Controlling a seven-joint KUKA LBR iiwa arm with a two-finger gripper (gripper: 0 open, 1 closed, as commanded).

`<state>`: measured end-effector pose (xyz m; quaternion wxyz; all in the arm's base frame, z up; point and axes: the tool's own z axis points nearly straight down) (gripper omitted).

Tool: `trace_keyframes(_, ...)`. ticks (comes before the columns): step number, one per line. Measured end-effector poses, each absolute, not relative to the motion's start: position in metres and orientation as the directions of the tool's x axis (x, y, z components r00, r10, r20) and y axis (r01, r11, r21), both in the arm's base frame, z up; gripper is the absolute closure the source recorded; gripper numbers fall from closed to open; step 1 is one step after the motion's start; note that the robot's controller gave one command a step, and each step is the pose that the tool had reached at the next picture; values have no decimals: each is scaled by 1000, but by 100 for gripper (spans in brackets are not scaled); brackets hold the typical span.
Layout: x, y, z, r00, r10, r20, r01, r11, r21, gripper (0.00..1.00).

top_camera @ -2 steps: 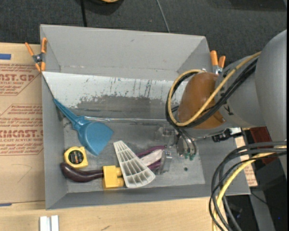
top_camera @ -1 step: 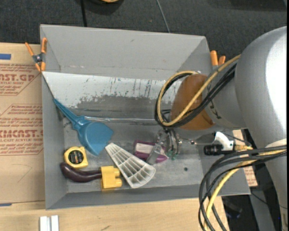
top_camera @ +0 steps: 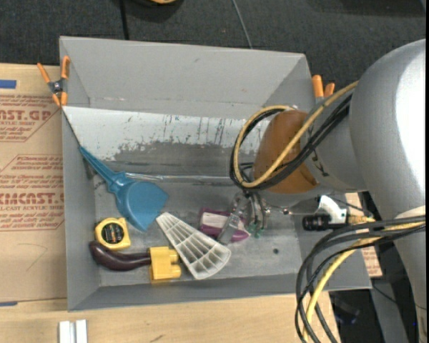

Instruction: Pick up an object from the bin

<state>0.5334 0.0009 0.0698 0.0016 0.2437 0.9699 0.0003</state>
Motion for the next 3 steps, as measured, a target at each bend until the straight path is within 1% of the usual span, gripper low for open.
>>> trace_keyframes(3,533,1,69,-881,473,-2,473,881,1,100)
